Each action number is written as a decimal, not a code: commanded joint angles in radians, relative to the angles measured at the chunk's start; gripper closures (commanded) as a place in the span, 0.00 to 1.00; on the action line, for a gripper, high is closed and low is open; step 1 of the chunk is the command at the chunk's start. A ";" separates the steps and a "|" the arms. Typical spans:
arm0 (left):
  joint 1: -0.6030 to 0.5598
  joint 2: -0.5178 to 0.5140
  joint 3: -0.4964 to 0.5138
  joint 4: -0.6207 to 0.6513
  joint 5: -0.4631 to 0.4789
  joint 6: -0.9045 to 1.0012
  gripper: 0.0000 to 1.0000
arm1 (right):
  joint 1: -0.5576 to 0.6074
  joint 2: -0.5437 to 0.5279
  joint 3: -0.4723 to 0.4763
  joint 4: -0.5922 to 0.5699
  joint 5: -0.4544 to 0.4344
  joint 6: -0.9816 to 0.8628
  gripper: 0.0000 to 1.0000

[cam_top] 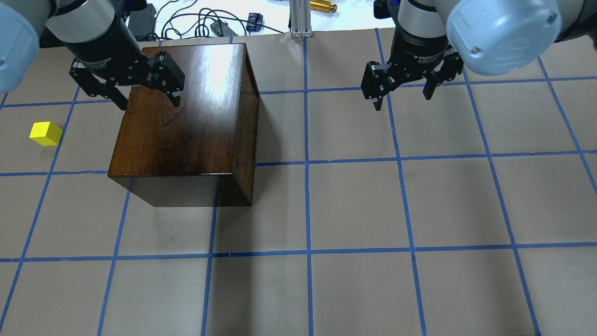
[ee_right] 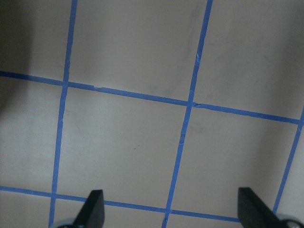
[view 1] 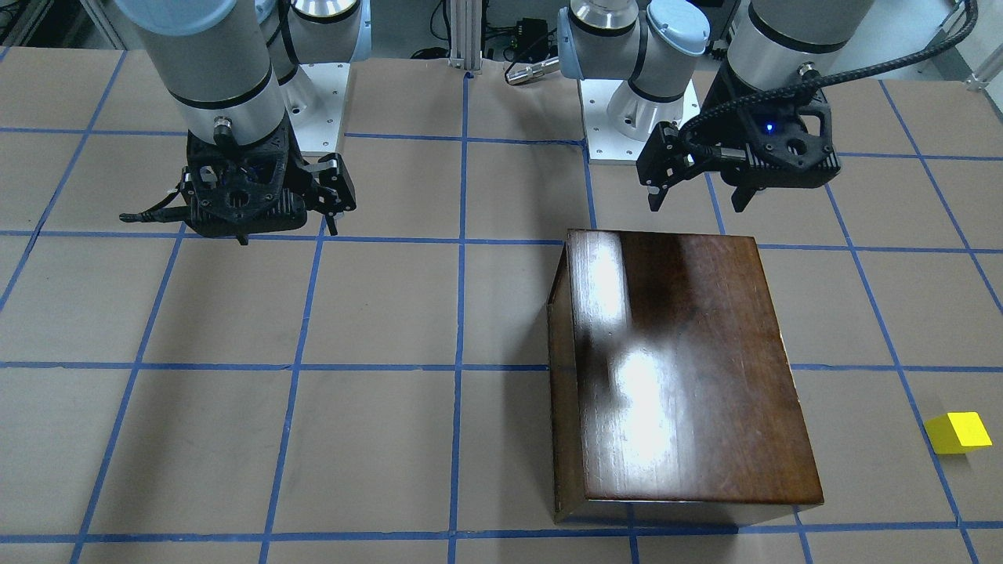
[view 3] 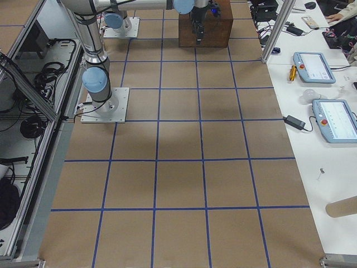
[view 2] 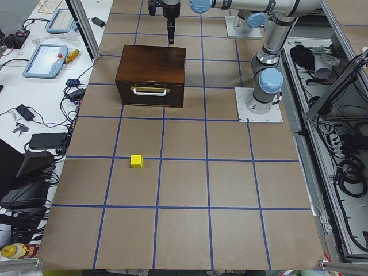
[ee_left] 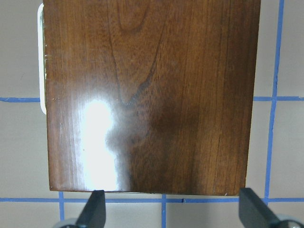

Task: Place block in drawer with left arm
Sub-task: 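Move the left gripper off the cabinet top toward the drawer side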

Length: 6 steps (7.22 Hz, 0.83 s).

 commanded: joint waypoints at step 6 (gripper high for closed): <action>0.203 0.006 -0.006 -0.014 0.003 0.225 0.00 | 0.000 0.000 0.000 0.000 0.000 0.001 0.00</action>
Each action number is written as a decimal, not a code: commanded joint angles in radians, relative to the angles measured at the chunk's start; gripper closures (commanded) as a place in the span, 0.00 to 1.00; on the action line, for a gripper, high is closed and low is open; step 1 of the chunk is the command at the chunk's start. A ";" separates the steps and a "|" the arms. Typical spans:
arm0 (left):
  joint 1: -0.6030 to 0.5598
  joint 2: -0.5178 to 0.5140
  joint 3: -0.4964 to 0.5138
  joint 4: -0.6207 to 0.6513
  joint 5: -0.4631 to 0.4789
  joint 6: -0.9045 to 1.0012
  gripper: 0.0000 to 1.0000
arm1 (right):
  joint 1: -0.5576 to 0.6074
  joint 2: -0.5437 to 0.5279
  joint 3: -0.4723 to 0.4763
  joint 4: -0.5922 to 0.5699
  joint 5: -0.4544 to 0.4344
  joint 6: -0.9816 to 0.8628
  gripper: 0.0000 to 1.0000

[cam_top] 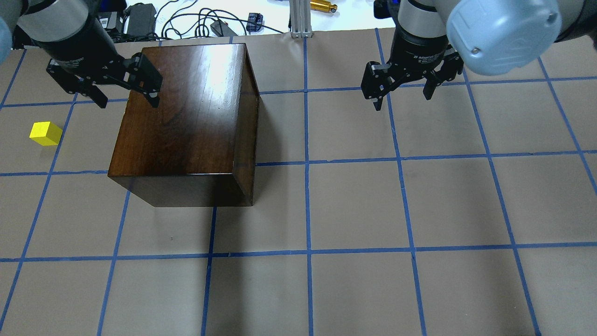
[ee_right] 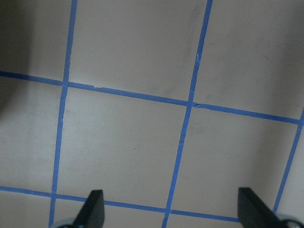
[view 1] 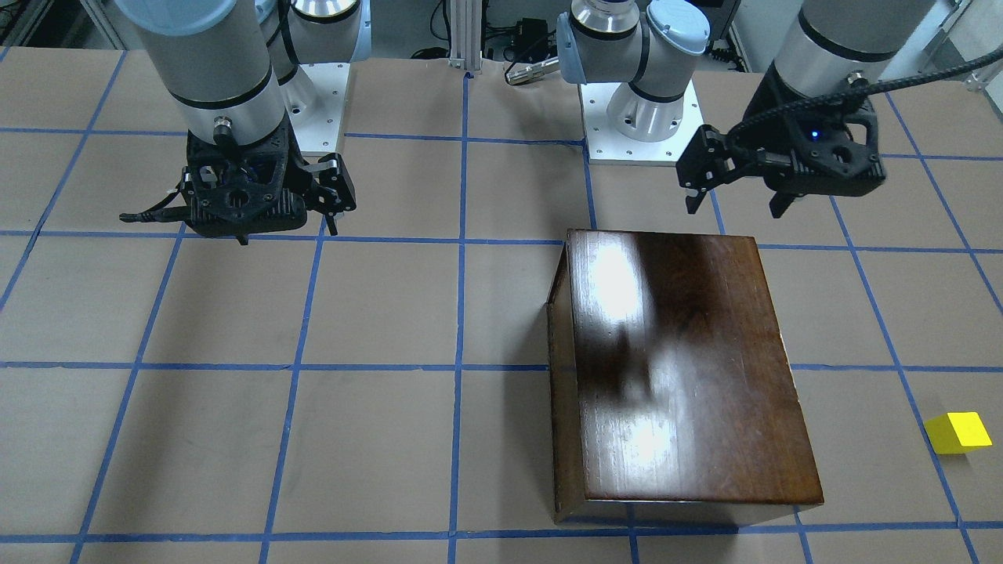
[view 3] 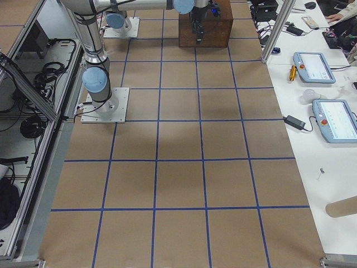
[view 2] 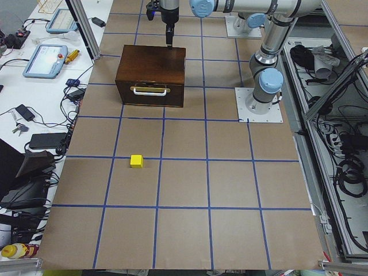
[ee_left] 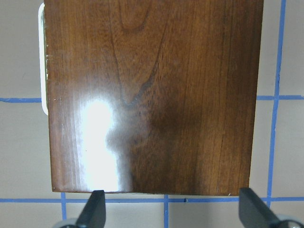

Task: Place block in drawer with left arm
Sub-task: 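Move the left gripper off the cabinet top toward the drawer side, then lower the left gripper and hook the white drawer handle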

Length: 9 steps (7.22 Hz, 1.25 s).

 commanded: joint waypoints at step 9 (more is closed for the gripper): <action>0.512 -0.131 0.005 0.025 -0.027 0.394 0.00 | 0.000 0.000 0.000 0.000 0.000 0.000 0.00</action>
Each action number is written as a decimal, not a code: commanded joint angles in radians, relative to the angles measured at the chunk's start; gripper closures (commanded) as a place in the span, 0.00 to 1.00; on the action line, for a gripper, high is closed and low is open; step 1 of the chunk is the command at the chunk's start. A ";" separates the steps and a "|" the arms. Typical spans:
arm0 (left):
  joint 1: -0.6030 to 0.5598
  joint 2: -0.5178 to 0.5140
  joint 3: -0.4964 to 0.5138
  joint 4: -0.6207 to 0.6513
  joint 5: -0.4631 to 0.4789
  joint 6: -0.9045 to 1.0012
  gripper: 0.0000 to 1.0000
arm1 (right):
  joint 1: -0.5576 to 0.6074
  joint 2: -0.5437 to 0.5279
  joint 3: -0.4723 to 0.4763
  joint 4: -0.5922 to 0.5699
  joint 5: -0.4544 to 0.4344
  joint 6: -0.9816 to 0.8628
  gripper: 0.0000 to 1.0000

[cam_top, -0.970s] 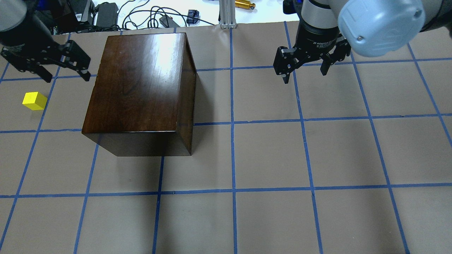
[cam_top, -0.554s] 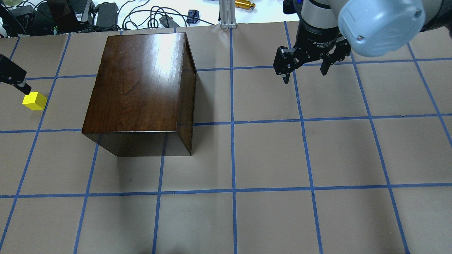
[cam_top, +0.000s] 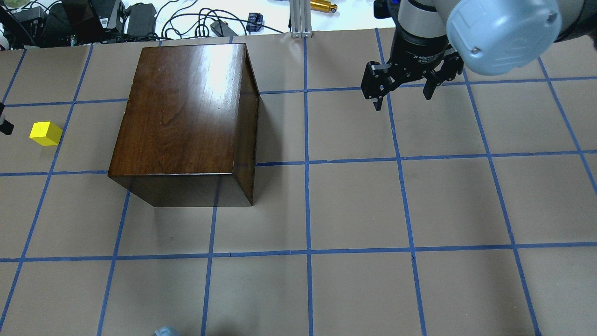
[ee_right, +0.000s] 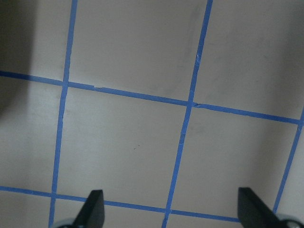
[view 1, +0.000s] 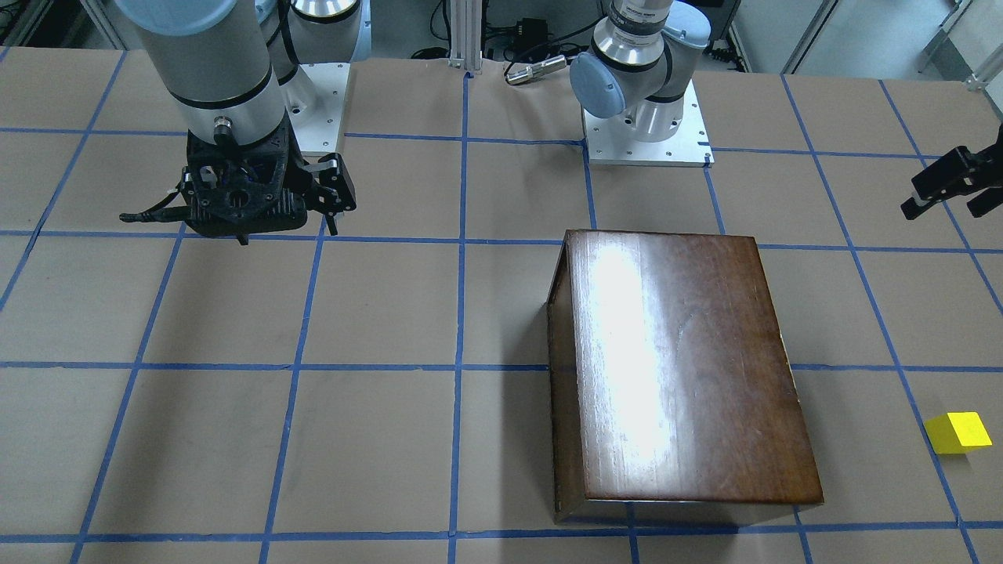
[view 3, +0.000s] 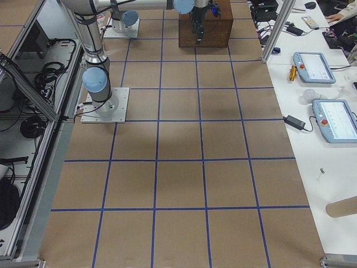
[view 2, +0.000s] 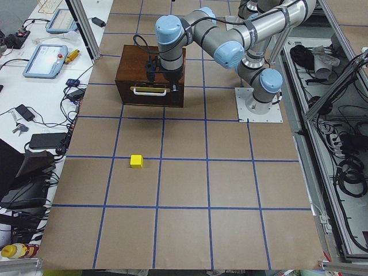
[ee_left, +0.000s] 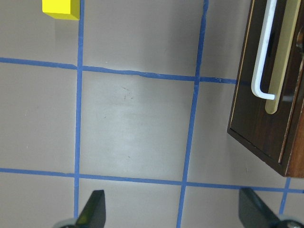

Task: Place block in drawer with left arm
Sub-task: 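Lower the left gripper and hook the white drawer handle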

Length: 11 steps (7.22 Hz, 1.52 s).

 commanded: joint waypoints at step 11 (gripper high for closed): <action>-0.092 -0.373 0.006 0.161 -0.493 0.139 0.00 | 0.000 0.000 0.000 0.000 0.000 0.000 0.00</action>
